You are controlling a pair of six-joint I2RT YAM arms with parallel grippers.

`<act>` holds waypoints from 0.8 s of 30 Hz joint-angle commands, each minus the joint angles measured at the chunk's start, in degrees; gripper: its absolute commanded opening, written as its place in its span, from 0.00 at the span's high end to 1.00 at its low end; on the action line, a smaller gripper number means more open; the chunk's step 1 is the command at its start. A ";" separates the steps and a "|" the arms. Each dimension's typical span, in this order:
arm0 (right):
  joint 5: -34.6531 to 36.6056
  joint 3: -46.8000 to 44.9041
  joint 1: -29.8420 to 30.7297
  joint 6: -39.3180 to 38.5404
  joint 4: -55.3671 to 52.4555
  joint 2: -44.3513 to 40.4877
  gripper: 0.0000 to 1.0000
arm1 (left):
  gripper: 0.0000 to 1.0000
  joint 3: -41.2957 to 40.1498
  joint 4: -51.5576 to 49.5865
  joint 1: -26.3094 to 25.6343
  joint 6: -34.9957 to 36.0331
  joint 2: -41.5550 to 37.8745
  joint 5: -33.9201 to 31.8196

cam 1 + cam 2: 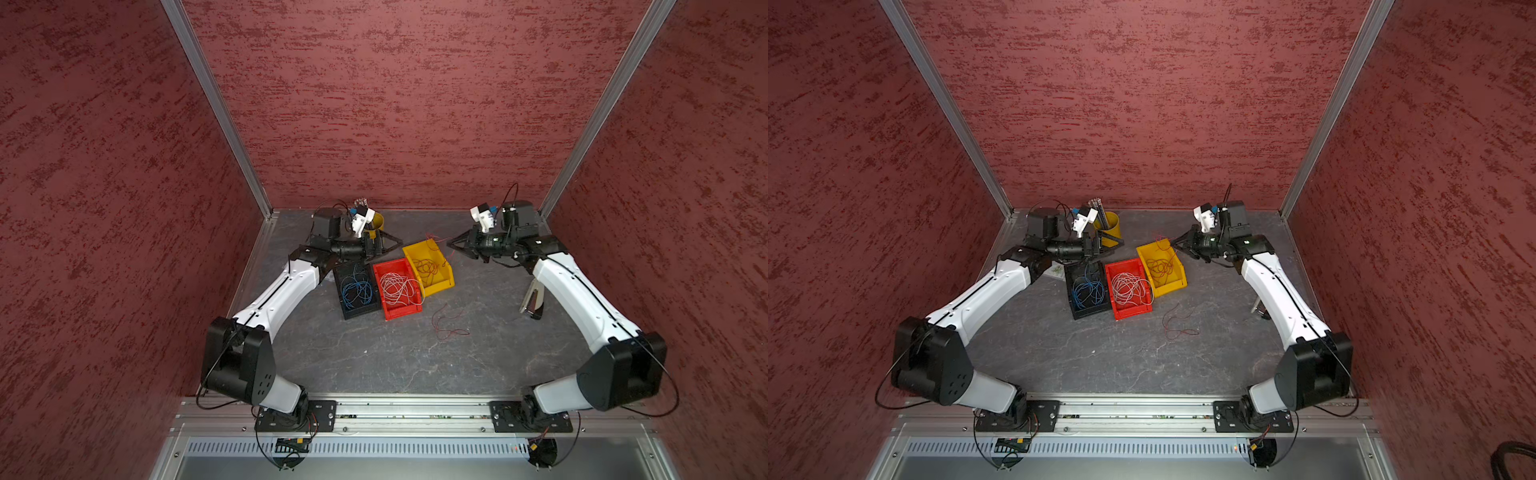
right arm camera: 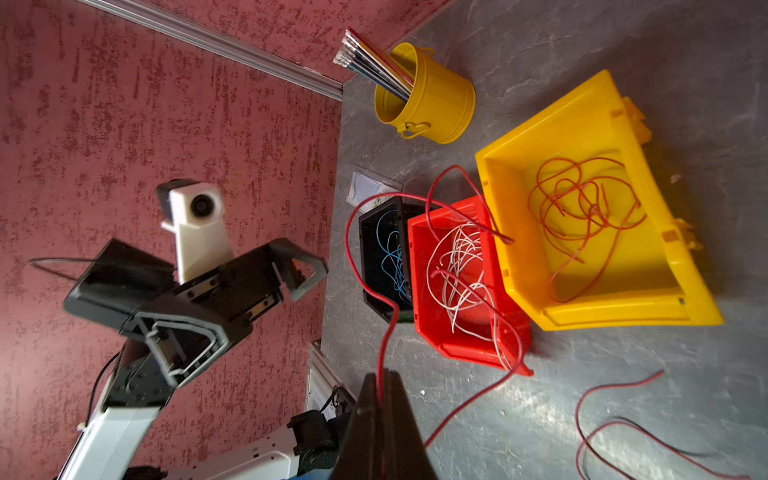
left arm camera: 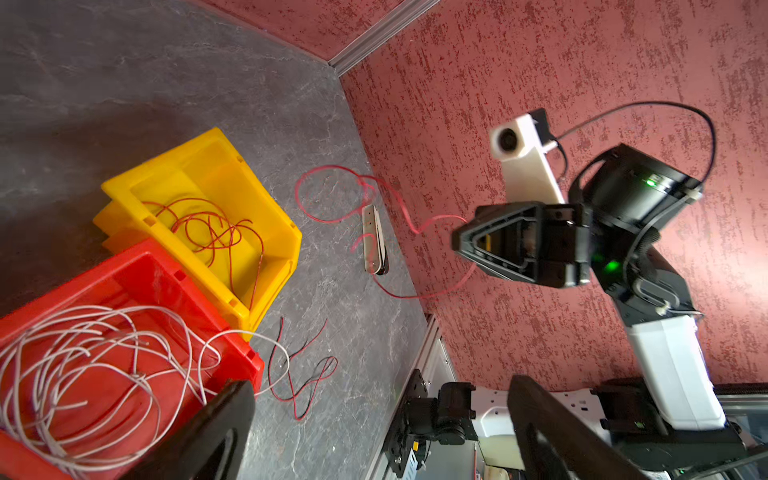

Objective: Untangle and sort cables by color
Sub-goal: Place the cable in the bin.

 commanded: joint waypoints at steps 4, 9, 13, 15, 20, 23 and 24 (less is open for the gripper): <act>2.41 2.56 1.97 0.79 7.94 9.05 1.00 | 0.00 -3.65 -0.93 3.83 -1.76 -5.57 5.16; 5.57 4.19 2.06 -0.58 9.59 14.85 1.00 | 0.00 -7.05 -3.84 7.29 -1.73 -8.40 5.85; 8.70 5.99 2.13 -1.77 9.14 18.44 1.00 | 0.00 -8.12 -7.27 8.80 -0.87 -10.29 5.81; 9.93 7.08 2.20 -2.12 8.58 19.99 1.00 | 0.00 -8.58 -8.08 9.18 -0.34 -11.11 5.85; 12.73 11.38 3.42 -5.04 3.79 24.31 1.00 | 0.00 -11.07 -6.23 9.98 -1.68 -13.28 4.97; 15.11 14.13 4.40 -7.70 -1.77 25.53 0.95 | 0.00 -12.56 -4.65 10.87 -3.45 -13.95 5.46; 15.61 14.14 4.56 -7.97 -2.52 25.17 0.91 | 0.00 -12.93 -4.12 11.16 -4.11 -14.03 5.94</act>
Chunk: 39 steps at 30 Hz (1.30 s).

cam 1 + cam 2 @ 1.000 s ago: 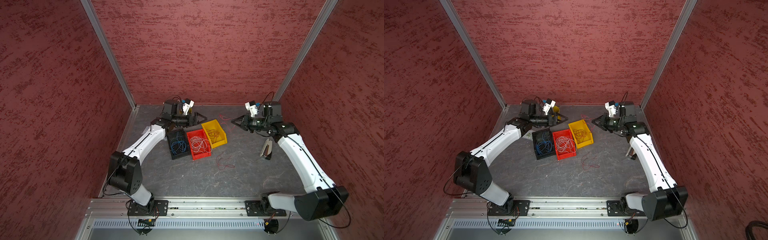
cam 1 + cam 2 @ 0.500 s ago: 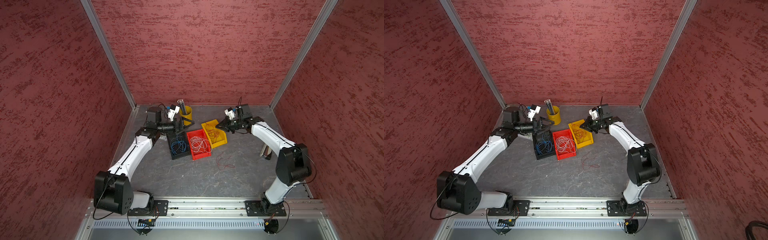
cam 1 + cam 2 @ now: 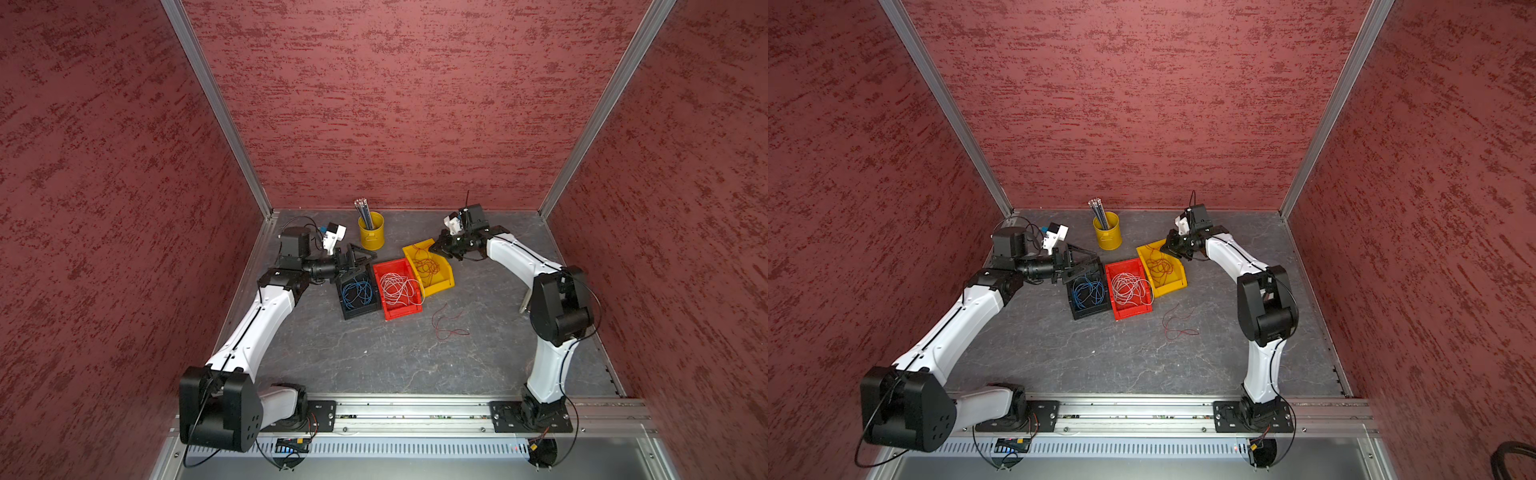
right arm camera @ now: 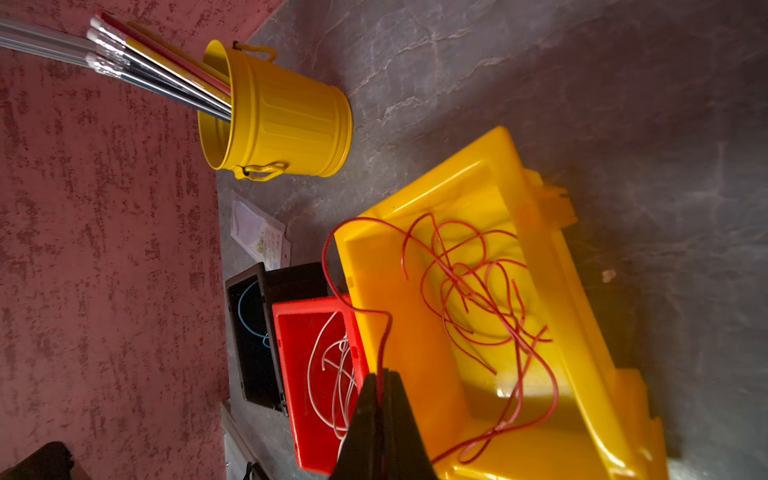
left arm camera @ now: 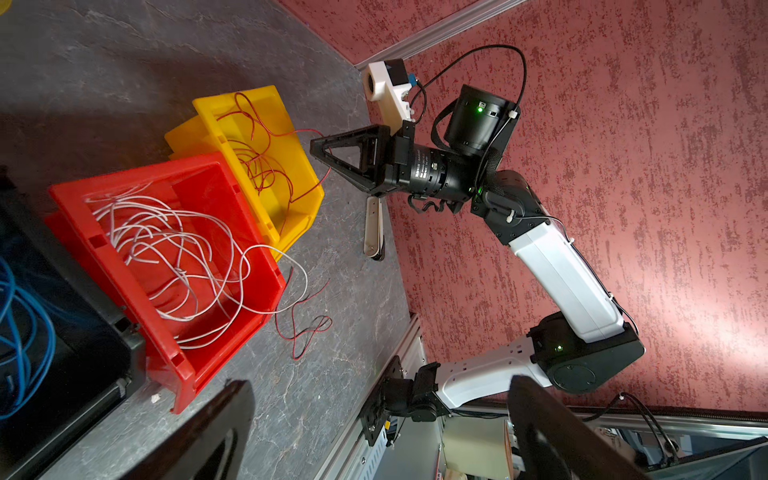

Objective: Untangle and sort cables by color
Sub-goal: Place the cable in the bin.

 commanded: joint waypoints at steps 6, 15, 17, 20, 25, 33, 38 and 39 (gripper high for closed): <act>6.95 1.26 1.46 -4.46 -8.92 -5.61 0.60 | 0.00 -1.80 1.96 1.50 -0.63 -1.58 2.61; 11.72 1.29 1.44 -7.18 -17.66 -16.85 0.44 | 0.00 -2.31 1.56 1.63 0.99 -2.68 2.17; 12.61 -0.04 1.36 -7.74 -21.31 -19.16 0.43 | 0.00 -2.60 1.50 1.57 1.73 -3.53 1.80; 14.04 -4.69 1.47 -8.55 -25.96 -23.47 0.43 | 0.00 -3.34 0.11 0.86 4.62 -5.05 0.45; 13.06 -15.41 1.95 -8.93 -30.44 -30.35 0.44 | 0.00 -4.07 -5.00 -4.70 12.04 -6.59 -4.16; 14.57 -27.13 11.12 -3.28 -24.25 -30.63 0.46 | 0.00 -7.62 -2.22 -15.01 11.73 -5.14 -11.73; 18.24 -25.26 16.57 -4.78 -24.09 -24.08 0.51 | 0.00 -8.02 -1.78 -16.78 11.12 -5.48 -13.46; 18.63 -25.19 17.15 -4.79 -23.84 -23.20 0.51 | 0.00 -8.02 -2.24 -16.71 11.03 -5.74 -13.77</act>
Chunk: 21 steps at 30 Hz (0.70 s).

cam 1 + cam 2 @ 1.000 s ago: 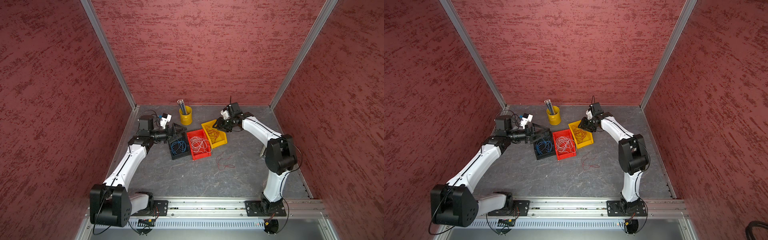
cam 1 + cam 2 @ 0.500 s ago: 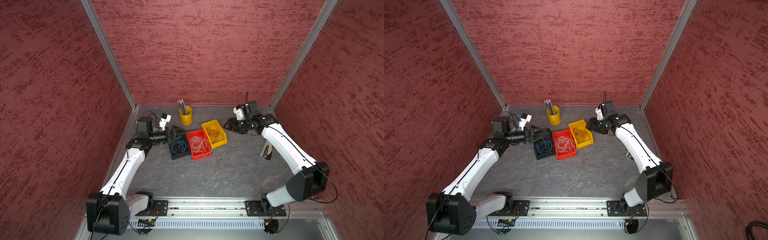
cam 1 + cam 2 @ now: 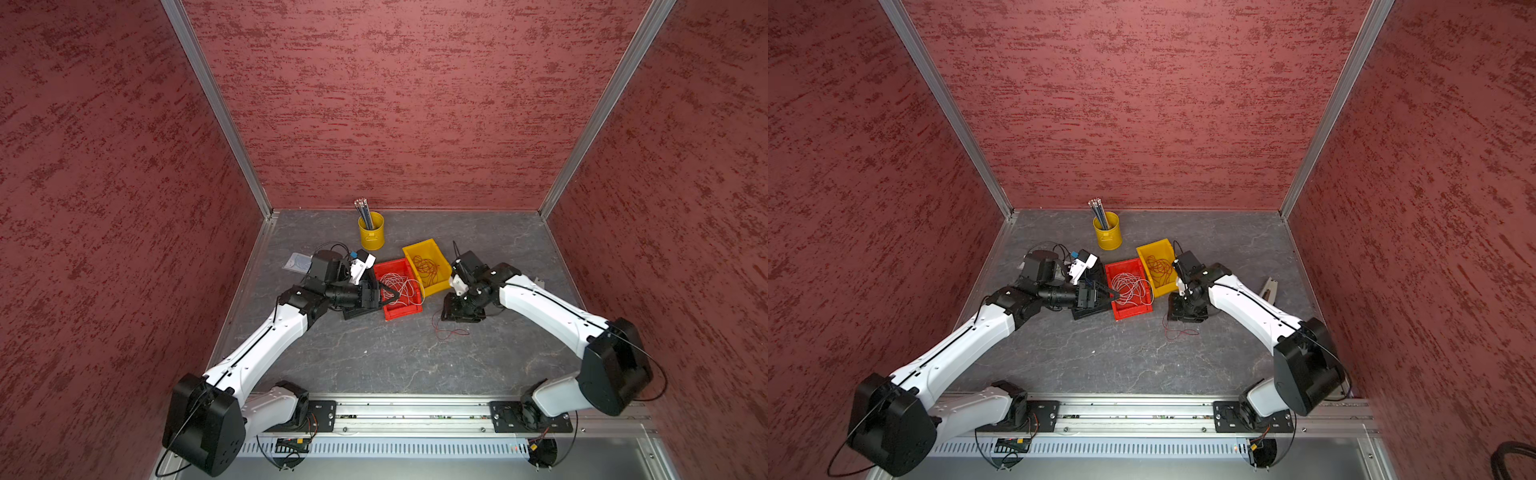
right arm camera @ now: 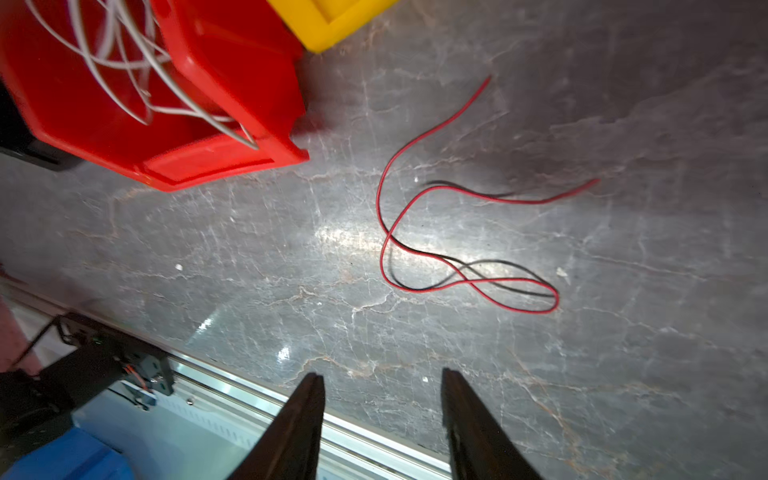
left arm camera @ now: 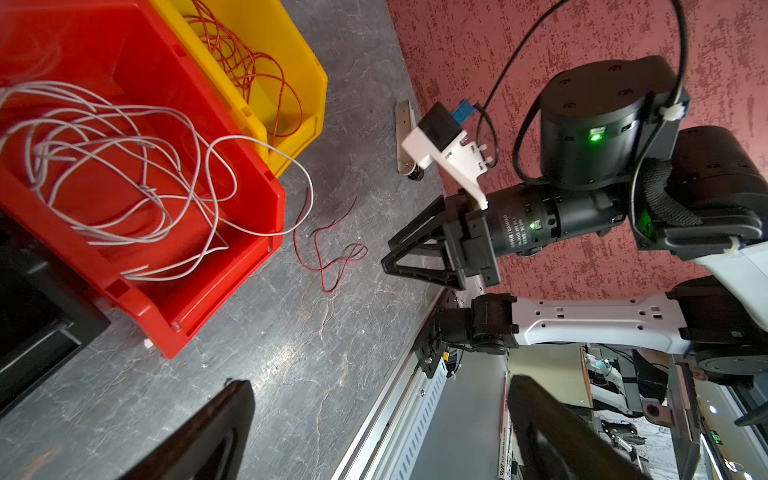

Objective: Untangle and sort cables by color
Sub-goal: Place the cable in the bin, then pick up the cable at the center of the board.

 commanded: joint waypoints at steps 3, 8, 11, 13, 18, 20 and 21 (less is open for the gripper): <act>4.61 1.31 3.17 -0.13 2.65 3.92 0.53 | 0.00 0.02 0.57 -0.11 0.40 -1.43 -2.27; 5.59 1.95 6.58 0.39 5.03 7.97 0.53 | 0.00 0.11 -0.15 0.40 0.76 -1.61 -2.00; 6.11 2.35 7.54 0.63 6.20 10.02 0.53 | 0.00 0.28 -0.33 0.73 0.76 -1.53 -1.70; 6.60 2.78 7.74 0.64 6.71 11.08 0.54 | 0.00 0.37 -0.57 0.95 0.85 -1.42 -1.50; 8.38 4.17 8.02 -0.13 7.30 13.77 0.56 | 0.00 0.37 -0.80 1.65 0.84 -1.25 -0.45; 9.22 4.45 8.11 -0.28 7.05 14.61 0.56 | 0.00 0.29 -0.89 1.90 0.78 -1.31 -0.25; 9.70 4.39 8.15 -0.54 7.00 14.85 0.57 | 0.00 0.22 -0.93 2.11 0.76 -1.42 -0.20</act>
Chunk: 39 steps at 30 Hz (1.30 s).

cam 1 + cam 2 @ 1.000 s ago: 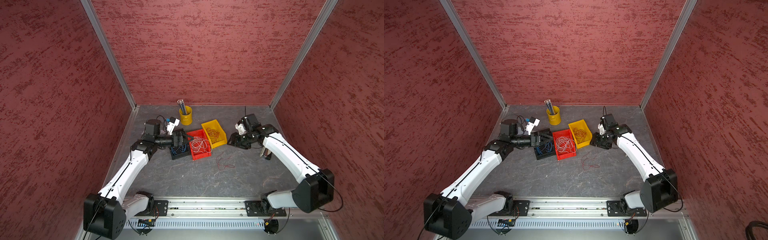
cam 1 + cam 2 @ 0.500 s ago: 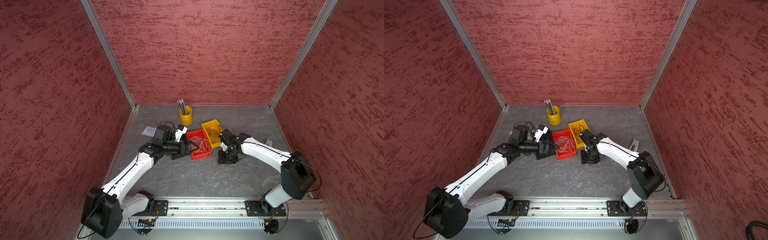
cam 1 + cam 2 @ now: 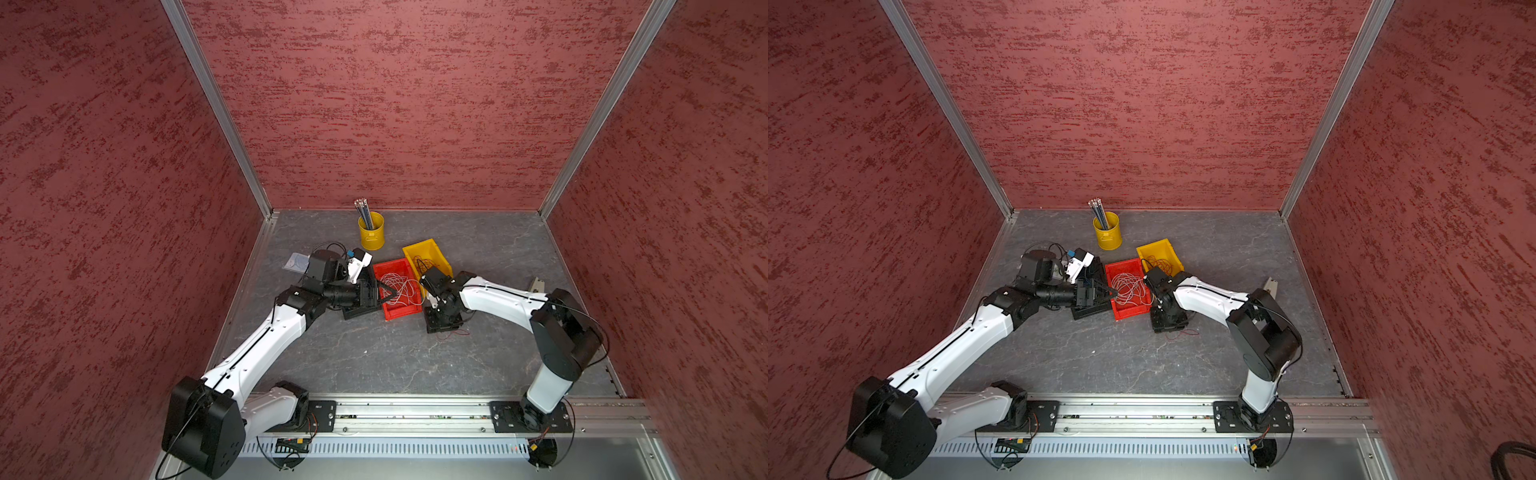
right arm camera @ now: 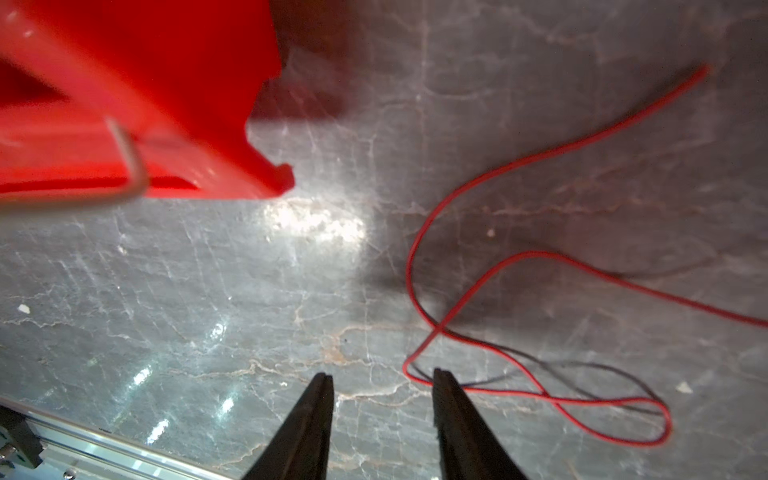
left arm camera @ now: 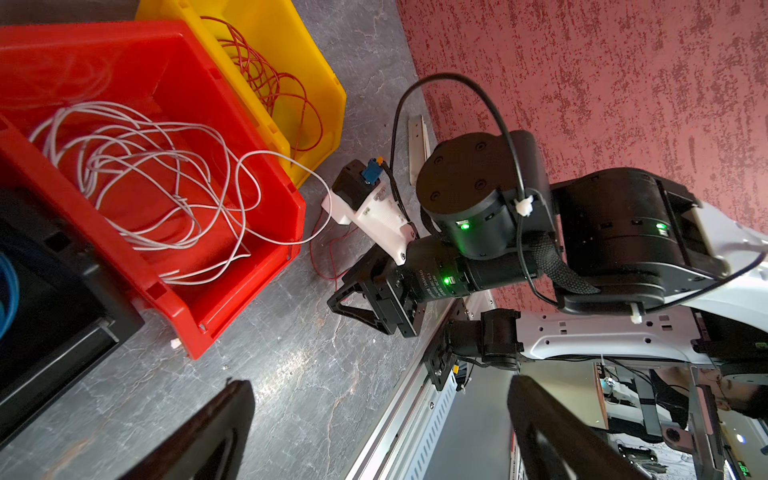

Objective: Untangle and sort cables by color
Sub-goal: Pick up the cable at the center of the board.

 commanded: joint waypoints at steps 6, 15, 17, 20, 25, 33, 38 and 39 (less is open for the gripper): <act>5.31 1.50 0.53 -1.17 1.27 2.07 0.62 | 0.00 0.02 0.01 1.17 0.43 -0.74 1.78; 10.23 -0.88 1.41 -1.19 2.31 1.35 1.00 | 0.00 0.09 0.45 1.15 -0.54 0.42 2.66; 11.72 -1.21 1.39 -1.08 1.45 -0.69 1.00 | 0.00 0.11 0.62 1.16 -0.71 0.58 2.56; 14.83 -1.27 1.26 -0.90 -1.22 -5.54 1.00 | 0.00 -0.05 2.14 1.16 -1.66 0.62 2.43; 16.90 1.46 -1.71 -1.10 -6.66 -15.28 1.00 | 0.00 -2.04 8.25 1.04 -5.06 0.70 2.50; 14.51 17.80 -7.49 -3.47 -16.19 -20.69 1.00 | 0.00 -5.42 16.58 0.93 -7.65 -2.02 2.54; 12.60 32.46 -9.36 -4.61 -19.67 -17.72 1.00 | 0.00 -4.19 14.91 1.42 -6.87 -1.33 3.57; 12.22 34.77 -9.65 -4.87 -19.98 -15.40 1.00 | 0.00 -4.09 14.67 1.57 -6.70 -1.33 3.68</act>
